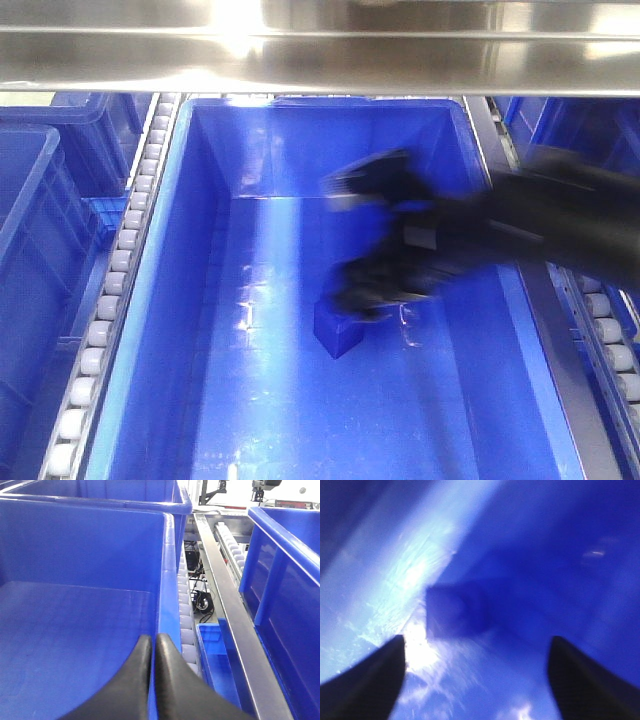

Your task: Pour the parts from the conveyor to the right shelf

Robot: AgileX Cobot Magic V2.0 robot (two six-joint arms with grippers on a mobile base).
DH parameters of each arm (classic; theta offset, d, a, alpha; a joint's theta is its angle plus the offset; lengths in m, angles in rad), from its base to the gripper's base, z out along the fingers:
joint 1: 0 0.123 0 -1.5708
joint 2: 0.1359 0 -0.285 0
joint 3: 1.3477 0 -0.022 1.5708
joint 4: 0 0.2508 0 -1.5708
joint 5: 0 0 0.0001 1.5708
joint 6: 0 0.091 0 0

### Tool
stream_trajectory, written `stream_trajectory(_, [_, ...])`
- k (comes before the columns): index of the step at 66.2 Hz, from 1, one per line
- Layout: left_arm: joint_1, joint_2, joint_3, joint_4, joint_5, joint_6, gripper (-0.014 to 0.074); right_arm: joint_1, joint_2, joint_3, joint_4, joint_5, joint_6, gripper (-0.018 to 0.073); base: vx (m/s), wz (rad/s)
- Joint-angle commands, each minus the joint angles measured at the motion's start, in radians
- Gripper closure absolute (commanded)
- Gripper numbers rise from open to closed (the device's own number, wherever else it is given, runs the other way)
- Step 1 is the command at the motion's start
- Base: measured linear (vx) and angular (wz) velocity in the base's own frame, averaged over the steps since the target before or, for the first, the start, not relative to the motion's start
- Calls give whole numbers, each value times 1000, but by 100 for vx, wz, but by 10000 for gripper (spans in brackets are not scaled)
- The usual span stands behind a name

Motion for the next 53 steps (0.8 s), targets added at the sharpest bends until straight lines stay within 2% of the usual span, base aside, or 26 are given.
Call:
stream_trajectory(1, [-5,15,-26,0,-70,-4,603,-37,-159,73,-29,-131,49,129,0,0])
stream_trajectory(5, [-5,15,-26,0,-70,-4,603,-66,-232,124,-42,-167,72,184,0,0])
stream_trajectory(9, [-5,15,-26,0,-70,-4,603,-100,-304,186,-51,-197,80,277,0,0])
stream_trajectory(20, [-5,15,-26,0,-70,-4,603,-195,-512,334,-53,-233,78,577,0,0])
stream_trajectory(34, [-5,15,-26,0,-70,-4,603,-286,-789,510,-55,-315,68,568,0,0])
stream_trajectory(43, [-5,15,-26,0,-70,-4,603,-305,-963,619,-55,-418,68,568,0,0])
stream_trajectory(53, [-5,15,-26,0,-70,-4,603,-306,-1109,709,-55,-455,68,568,0,0])
